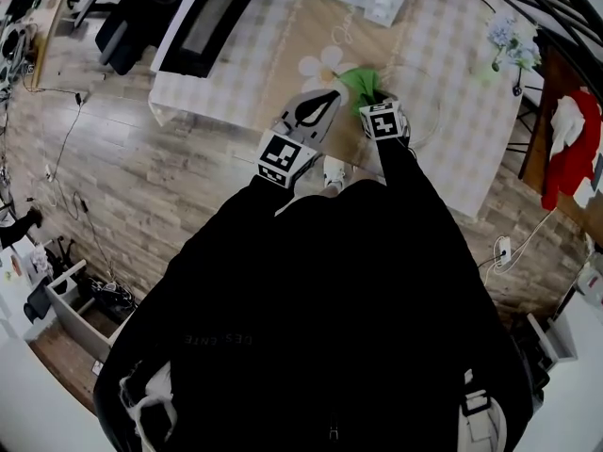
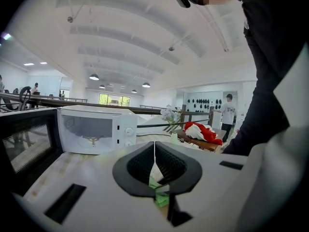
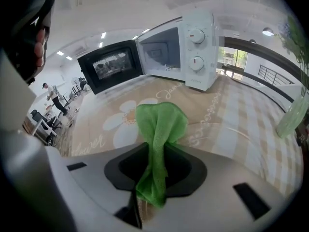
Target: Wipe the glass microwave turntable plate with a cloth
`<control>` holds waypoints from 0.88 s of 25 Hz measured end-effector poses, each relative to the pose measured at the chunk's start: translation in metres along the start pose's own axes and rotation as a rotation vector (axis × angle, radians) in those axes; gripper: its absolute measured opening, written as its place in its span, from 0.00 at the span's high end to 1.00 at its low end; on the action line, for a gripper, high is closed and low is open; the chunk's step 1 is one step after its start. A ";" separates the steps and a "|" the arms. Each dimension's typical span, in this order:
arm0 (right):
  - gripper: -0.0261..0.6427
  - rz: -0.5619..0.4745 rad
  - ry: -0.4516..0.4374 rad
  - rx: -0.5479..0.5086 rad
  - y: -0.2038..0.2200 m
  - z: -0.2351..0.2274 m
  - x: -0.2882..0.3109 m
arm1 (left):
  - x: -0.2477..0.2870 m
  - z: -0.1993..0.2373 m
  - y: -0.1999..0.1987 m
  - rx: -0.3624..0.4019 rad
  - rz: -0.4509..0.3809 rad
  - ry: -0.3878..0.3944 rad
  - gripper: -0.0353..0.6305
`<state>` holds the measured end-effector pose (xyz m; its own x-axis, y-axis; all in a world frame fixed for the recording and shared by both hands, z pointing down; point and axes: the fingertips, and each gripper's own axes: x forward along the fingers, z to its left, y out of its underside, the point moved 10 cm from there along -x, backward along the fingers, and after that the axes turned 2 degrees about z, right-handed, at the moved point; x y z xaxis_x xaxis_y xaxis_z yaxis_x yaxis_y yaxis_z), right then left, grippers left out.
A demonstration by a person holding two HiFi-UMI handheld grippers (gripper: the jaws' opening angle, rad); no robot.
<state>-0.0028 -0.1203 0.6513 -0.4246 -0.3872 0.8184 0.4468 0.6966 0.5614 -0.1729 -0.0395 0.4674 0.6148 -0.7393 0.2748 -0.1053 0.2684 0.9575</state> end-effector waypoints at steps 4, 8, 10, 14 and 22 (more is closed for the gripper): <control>0.80 0.008 0.012 0.007 0.001 -0.003 -0.004 | 0.005 -0.002 -0.001 0.005 0.002 0.016 0.91; 0.80 0.016 0.035 0.019 0.007 -0.010 -0.008 | 0.012 -0.006 -0.005 0.016 -0.002 0.043 0.91; 0.80 0.017 0.049 0.033 0.012 -0.016 -0.011 | 0.014 -0.007 -0.005 0.019 -0.002 0.055 0.91; 0.80 0.020 0.069 0.075 0.025 -0.028 -0.020 | 0.020 -0.012 -0.006 0.023 0.000 0.081 0.91; 0.80 0.009 0.146 0.143 0.052 -0.060 -0.044 | 0.040 -0.028 -0.012 0.034 -0.007 0.155 0.91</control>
<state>0.0867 -0.1030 0.6516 -0.2980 -0.4566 0.8383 0.3296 0.7749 0.5393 -0.1250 -0.0553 0.4648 0.7284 -0.6364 0.2539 -0.1251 0.2408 0.9625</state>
